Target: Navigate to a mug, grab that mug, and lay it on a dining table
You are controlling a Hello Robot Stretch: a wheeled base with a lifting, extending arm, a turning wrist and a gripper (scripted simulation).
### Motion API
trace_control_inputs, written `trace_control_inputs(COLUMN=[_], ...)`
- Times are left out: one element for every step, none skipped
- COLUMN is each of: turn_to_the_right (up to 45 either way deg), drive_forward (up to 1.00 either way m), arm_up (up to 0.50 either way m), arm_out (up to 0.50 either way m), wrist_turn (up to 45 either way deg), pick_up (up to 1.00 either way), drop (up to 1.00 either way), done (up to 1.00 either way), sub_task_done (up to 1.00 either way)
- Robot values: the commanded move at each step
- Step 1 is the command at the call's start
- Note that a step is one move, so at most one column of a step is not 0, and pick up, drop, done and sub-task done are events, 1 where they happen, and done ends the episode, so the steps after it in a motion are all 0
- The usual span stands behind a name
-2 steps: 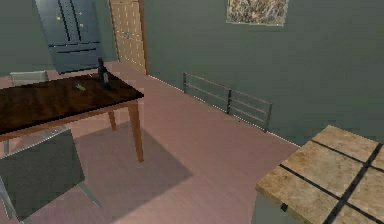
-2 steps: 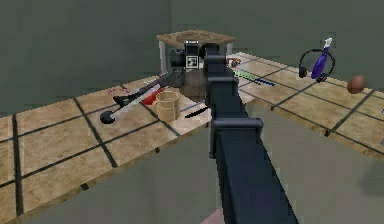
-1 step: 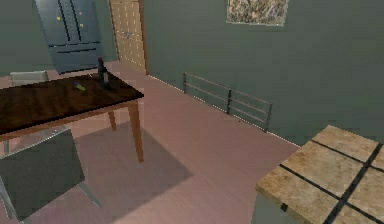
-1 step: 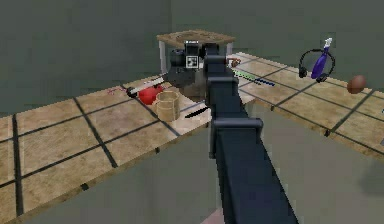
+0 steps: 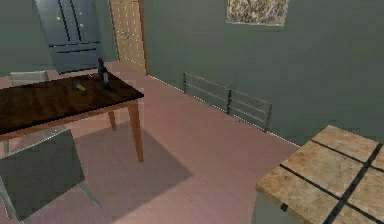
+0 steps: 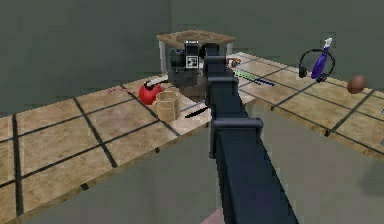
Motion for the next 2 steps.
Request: trace_control_inputs(turn_to_the_right=[0.0,0.0], drive_forward=[0.0,0.0], arm_up=[-0.16,0.0], arm_out=[0.0,0.0], wrist_turn=[0.0,0.0], pick_up=[0.0,1.0], drop=[0.0,0.0], done=[0.0,0.0], sub_task_done=[0.0,0.0])
